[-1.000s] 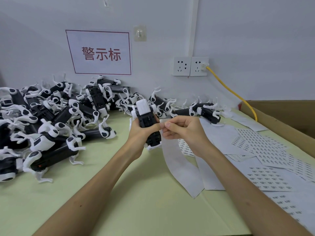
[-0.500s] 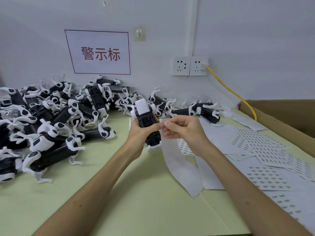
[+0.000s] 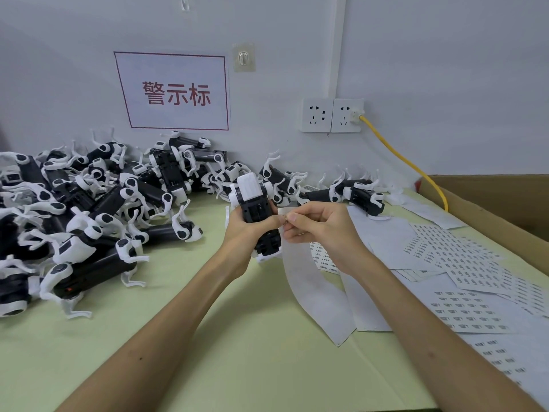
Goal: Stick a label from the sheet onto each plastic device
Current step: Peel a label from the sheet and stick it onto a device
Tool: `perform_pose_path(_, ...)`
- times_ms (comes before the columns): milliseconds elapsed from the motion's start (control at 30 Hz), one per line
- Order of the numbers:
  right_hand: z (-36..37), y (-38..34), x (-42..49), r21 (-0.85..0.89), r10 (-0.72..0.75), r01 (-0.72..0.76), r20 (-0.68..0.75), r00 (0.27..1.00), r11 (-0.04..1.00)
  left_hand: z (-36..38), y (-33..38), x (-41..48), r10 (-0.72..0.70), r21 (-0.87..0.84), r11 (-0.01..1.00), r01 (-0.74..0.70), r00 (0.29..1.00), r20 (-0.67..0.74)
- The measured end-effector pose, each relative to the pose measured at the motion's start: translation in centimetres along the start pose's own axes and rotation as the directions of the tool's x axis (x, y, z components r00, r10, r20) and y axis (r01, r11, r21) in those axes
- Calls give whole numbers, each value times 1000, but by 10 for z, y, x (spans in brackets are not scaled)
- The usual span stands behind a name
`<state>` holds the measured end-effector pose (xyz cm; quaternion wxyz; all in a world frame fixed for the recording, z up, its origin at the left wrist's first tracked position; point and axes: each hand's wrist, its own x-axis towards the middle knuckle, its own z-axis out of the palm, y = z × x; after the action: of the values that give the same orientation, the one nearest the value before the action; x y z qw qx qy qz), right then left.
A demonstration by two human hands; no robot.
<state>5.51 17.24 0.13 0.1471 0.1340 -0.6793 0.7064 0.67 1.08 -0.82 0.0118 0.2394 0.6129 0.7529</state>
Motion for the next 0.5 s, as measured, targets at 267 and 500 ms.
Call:
perform_pose_path(267, 0, -2, -1, -4, 0, 0, 1, 1000, 1000, 0, 1, -1, -3, 4, 1000, 3, 1000, 2)
perform_pose_path(500, 1, -3, -2, -2, -3, 3, 4, 1000, 1000, 0, 4, -3, -1, -21, 1000, 2, 999, 37)
